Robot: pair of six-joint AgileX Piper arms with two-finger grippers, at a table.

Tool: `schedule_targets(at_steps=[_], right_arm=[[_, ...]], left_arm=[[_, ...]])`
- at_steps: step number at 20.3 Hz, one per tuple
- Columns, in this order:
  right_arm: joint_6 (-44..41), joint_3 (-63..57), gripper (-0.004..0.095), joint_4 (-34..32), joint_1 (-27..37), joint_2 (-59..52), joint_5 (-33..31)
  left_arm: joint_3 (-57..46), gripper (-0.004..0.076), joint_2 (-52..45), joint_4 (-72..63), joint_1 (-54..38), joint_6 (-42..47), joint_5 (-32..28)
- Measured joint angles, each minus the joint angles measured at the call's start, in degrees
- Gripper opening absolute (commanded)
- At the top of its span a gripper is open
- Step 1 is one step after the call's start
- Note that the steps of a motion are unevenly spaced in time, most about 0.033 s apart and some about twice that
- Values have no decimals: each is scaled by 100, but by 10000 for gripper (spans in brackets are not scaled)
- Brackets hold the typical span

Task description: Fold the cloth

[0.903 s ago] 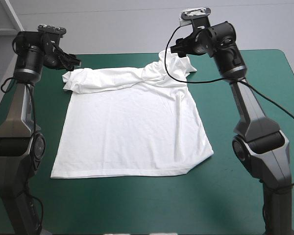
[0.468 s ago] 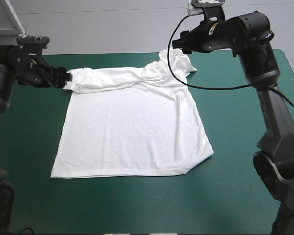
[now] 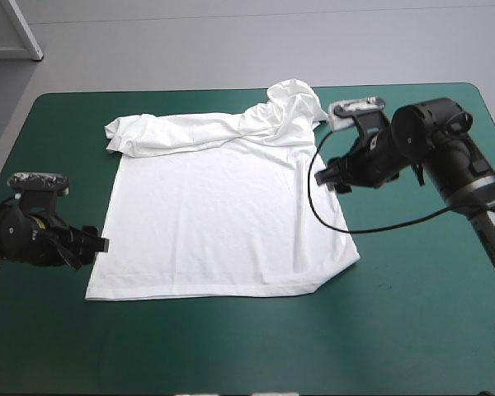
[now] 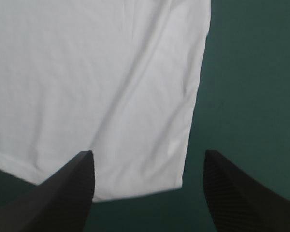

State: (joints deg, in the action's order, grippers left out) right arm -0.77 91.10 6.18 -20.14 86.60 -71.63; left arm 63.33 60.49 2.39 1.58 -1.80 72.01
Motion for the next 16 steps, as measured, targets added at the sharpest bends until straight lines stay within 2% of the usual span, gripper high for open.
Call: schedule_targets(at_steps=[1, 4, 6, 9, 11, 16], right_arm=[[1, -318, 592, 0, 0, -81, 5], [13, -1414, 592, -20, 0, -321, 32], [13, -2123, 592, -158, 0, -519, 152], [-12, -2845, 592, -280, 0, -796, 368], [-25, -2964, 592, -280, 0, -875, 385], [-29, -2982, 592, -270, 0, -1174, 405]], left_arm=[[-236, 556, -1, 45, 0, 11, 0], [-925, 434, -1, 70, 0, 19, -170], [-1353, 399, -1, 30, 0, 73, -575], [-1963, 438, 7, 18, 0, 216, -1413], [-2191, 492, 142, 53, 0, 351, -1760], [-2301, 494, 1111, 231, 0, 581, -2264]])
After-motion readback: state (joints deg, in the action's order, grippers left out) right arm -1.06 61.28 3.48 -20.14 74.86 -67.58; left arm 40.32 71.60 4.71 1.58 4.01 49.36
